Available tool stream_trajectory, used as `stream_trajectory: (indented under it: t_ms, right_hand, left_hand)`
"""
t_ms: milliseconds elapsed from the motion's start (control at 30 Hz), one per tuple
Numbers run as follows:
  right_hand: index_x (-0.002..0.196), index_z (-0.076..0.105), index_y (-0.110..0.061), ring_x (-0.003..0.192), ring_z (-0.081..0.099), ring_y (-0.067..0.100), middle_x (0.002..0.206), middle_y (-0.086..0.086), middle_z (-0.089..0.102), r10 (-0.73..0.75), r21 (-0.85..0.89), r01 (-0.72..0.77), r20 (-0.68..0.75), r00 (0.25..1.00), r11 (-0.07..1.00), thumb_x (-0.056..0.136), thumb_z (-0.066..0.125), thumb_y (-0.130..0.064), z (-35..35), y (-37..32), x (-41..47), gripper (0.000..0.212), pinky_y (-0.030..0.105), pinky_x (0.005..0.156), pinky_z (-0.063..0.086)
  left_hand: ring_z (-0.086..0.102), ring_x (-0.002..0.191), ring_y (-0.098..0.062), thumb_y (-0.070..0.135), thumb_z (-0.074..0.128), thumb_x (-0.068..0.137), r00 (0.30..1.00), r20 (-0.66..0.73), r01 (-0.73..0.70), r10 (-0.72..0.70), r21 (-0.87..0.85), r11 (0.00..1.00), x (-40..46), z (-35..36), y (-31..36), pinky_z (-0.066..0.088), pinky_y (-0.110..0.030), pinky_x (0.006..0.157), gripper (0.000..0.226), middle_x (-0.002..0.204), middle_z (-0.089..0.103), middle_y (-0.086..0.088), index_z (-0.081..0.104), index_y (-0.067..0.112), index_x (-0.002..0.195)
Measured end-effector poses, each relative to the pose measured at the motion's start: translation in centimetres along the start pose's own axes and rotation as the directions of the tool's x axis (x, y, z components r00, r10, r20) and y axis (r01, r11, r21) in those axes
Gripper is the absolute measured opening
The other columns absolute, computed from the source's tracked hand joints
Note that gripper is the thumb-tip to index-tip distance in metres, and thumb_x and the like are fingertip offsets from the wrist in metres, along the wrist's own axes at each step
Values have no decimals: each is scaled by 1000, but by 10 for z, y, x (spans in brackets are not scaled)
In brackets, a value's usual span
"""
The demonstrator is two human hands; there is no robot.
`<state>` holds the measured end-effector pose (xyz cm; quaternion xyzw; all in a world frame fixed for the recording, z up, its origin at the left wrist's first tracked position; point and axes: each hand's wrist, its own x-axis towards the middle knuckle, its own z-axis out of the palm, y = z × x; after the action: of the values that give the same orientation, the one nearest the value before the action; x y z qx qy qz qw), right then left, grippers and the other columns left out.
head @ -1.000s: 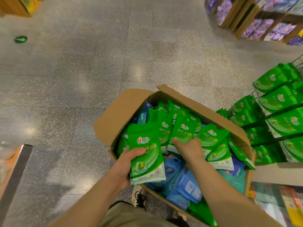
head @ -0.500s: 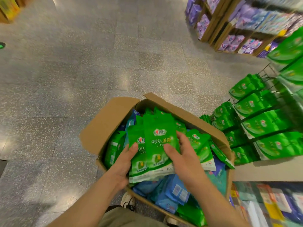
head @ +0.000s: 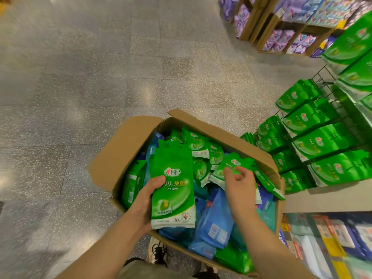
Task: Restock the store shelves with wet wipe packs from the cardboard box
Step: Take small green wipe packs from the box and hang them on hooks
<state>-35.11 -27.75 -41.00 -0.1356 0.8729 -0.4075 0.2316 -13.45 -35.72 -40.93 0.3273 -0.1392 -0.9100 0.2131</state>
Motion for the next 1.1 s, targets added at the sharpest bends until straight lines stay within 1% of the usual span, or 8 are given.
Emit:
stream_trajectory:
  t_ms: [167, 333, 433, 567, 633, 733, 833, 1100]
  right_hand:
    - [144, 38, 4, 132, 43, 44, 140, 27, 50, 103, -365, -143, -126, 987, 920, 74, 85, -50, 20, 23, 42, 99, 48, 110, 36]
    - [118, 63, -6, 111, 62, 40, 123, 22, 64, 174, -358, -197, -96, 980, 913, 65, 77, -47, 32, 29, 59, 68, 44, 91, 53]
    - [96, 66, -8, 96, 63, 37, 107, 18, 66, 161, -271, -185, -108, 981, 945, 70, 82, -31, 27, 33, 56, 38, 40, 79, 52]
    - [125, 47, -4, 94, 60, 29, 110, 15, 61, 142, -72, -142, -2, 990, 987, 87, 78, -15, 21, 22, 39, 50, 33, 76, 44]
    - [128, 42, -5, 83, 60, 24, 104, 13, 63, 129, 127, -130, 18, 992, 983, 94, 67, -14, 13, 9, 25, 43, 34, 69, 46]
    - [138, 45, -13, 102, 67, 26, 120, 14, 68, 127, 399, -128, 28, 991, 908, 95, 56, -17, -11, -15, -1, 45, 45, 93, 52]
    - [136, 56, -20, 108, 69, 26, 118, 10, 72, 53, 536, -126, 150, 987, 835, 101, 55, -13, -36, -41, -37, 36, 46, 93, 52]
    - [125, 60, -42, 115, 59, 2, 123, -20, 60, -171, 124, 138, 323, 931, 983, 100, 58, -44, -42, -58, -80, 25, 37, 103, 49]
  left_hand:
    - [75, 91, -37, 33, 104, 26, 999, -43, 9, -9, -1, 1000, -1, -5, -3, 61, -54, 85, 80, 113, 74, -24, 82, 6, 98]
    - [77, 78, -33, 32, 104, 17, 999, -31, 5, -6, -27, 1000, -5, 1, -2, 63, -43, 63, 76, 97, 77, -22, 83, 6, 85]
    - [76, 88, -37, 33, 104, 22, 998, -53, 32, -32, -9, 999, -6, 4, -2, 64, -49, 77, 80, 109, 74, -25, 82, 5, 94]
    - [77, 84, -36, 31, 102, 30, 996, -76, 43, -45, -21, 999, -9, 13, -3, 64, -47, 71, 76, 108, 75, -25, 82, 5, 98]
    - [77, 81, -35, 27, 91, 57, 994, -99, 49, -50, -18, 999, -11, 21, -2, 64, -44, 68, 60, 105, 76, -24, 75, 3, 110]
    - [77, 82, -32, 28, 71, 76, 988, -146, 49, -46, 20, 999, -9, 30, -2, 62, -43, 75, 46, 104, 77, -20, 67, 6, 116]
    - [76, 90, -34, 36, 73, 74, 983, -181, 53, -43, 50, 997, -3, 39, -5, 63, -45, 78, 60, 113, 75, -20, 64, 8, 127]
    - [68, 116, -37, 61, 98, 33, 984, -21, 176, -175, 68, 982, 8, 63, -24, 58, -52, 89, 108, 133, 66, -20, 72, 15, 127]
